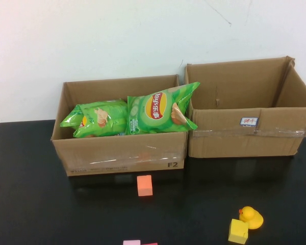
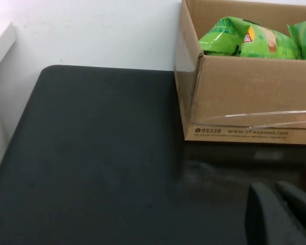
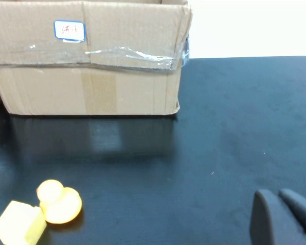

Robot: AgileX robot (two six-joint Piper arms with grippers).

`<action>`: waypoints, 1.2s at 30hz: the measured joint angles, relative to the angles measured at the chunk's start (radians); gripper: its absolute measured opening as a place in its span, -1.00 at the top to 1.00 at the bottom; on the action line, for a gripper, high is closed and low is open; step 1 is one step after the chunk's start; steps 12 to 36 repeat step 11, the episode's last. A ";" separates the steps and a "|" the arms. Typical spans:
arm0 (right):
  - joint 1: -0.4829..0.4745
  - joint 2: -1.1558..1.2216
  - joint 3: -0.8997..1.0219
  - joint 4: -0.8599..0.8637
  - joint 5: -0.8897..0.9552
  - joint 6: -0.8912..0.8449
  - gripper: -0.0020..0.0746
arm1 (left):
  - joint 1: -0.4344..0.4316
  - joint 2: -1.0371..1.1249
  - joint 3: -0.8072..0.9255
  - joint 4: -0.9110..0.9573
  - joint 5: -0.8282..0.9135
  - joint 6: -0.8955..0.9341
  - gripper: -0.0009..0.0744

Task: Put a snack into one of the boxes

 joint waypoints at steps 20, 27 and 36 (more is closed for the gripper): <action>0.000 0.000 0.000 0.000 0.006 0.000 0.95 | 0.000 0.000 0.000 0.000 0.000 0.000 0.98; 0.000 0.000 0.000 0.000 0.006 0.000 0.95 | 0.000 0.000 0.000 0.000 0.000 0.000 0.98; 0.000 0.000 0.000 0.000 0.006 0.000 0.95 | 0.000 0.000 0.000 0.000 0.000 0.000 0.98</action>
